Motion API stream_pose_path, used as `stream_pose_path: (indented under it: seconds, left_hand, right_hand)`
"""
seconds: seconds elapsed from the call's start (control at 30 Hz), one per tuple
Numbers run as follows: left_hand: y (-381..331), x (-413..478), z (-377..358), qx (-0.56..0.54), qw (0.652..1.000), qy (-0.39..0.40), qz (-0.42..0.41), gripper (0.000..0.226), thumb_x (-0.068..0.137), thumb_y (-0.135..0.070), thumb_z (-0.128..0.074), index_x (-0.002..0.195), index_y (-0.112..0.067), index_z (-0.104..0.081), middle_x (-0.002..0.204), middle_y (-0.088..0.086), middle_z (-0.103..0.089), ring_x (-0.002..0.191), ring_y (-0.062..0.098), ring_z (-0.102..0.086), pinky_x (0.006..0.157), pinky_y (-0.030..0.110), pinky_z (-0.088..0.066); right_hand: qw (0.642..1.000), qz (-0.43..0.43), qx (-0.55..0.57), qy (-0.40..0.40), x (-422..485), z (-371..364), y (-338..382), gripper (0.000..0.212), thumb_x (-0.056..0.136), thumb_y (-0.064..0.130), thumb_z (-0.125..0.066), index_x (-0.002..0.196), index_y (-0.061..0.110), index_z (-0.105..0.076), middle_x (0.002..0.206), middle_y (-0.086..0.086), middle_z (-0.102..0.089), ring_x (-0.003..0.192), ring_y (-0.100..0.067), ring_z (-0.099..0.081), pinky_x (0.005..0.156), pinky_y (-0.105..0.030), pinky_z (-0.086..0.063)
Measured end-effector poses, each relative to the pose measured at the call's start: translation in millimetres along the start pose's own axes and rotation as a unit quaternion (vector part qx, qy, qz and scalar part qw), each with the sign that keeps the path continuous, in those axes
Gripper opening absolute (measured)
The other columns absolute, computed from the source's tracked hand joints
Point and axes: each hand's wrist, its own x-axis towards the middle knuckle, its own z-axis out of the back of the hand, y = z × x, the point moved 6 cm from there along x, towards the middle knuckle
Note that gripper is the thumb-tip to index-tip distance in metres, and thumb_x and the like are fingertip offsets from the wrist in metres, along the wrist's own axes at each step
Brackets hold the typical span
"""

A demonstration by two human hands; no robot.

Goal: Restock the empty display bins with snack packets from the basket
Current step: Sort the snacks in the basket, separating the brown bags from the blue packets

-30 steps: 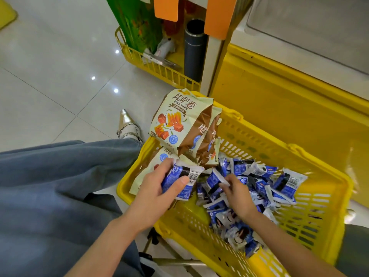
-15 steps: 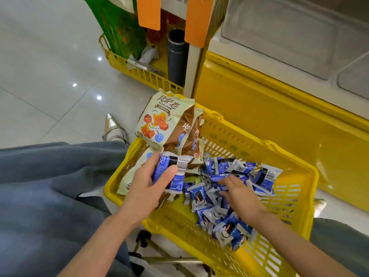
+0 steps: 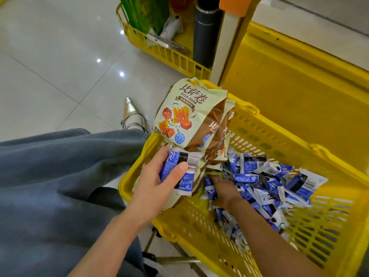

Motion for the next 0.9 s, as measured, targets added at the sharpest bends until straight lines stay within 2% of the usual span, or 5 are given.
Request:
stream_pose_path:
  seconds: [0.3,0.5,0.63,0.77,0.9]
  left_hand:
    - [-1,-13,-14,0.062,0.997,0.035,-0.027,0.018,0.081,-0.037,-0.055,0.098,-0.028,-0.056,0.090,-0.014,-0.067,0.083,0.008,-0.065,0.069,0.022,-0.054]
    - [5,-24,-59,0.157,0.983,0.050,-0.077,0.010,0.090,-0.037,-0.053,0.085,-0.042,-0.046,0.084,-0.023,-0.057,0.077,-0.006,-0.055,0.063,0.006,-0.040]
    - [41,-14,-114,0.251,0.966,0.063,-0.019,0.015,0.093,-0.041,-0.047,0.103,-0.031,-0.044,0.096,-0.015,-0.048,0.085,0.002,-0.051,0.066,0.015,-0.038]
    - [73,-1,-171,0.291,0.949,0.117,0.036,0.033,0.096,-0.032,-0.047,0.122,-0.014,-0.038,0.114,0.001,-0.043,0.102,0.017,-0.050,0.079,0.024,-0.039]
    - [105,-7,-222,0.361,0.888,0.278,0.053,0.043,0.098,-0.026,-0.045,0.137,-0.011,-0.033,0.135,0.010,-0.041,0.120,0.026,-0.046,0.096,0.035,-0.041]
  right_hand:
    - [0.995,0.036,-0.014,-0.089,-29,8,14,0.060,0.078,0.036,-0.071,0.123,0.016,-0.037,0.125,-0.006,-0.050,0.109,-0.026,-0.053,0.076,-0.033,-0.043]
    - [0.970,0.017,0.142,-0.194,-90,42,-8,0.052,0.078,0.052,-0.067,0.100,0.027,-0.027,0.077,0.014,-0.040,0.070,-0.018,-0.049,0.047,-0.024,-0.026]
    - [0.960,-0.069,0.133,-0.238,-137,61,-51,0.055,0.077,0.058,-0.064,0.101,0.029,-0.024,0.069,0.017,-0.034,0.055,-0.003,-0.038,0.041,-0.020,-0.021]
    - [0.949,-0.149,0.154,-0.232,-174,63,-91,0.060,0.075,0.061,-0.062,0.108,0.022,-0.031,0.093,0.005,-0.049,0.069,-0.009,-0.049,0.049,-0.019,-0.033]
    - [0.958,-0.233,0.024,-0.167,-192,52,-108,0.064,0.088,0.045,-0.057,0.136,0.012,-0.030,0.136,-0.007,-0.039,0.120,-0.023,-0.047,0.089,-0.030,-0.044]
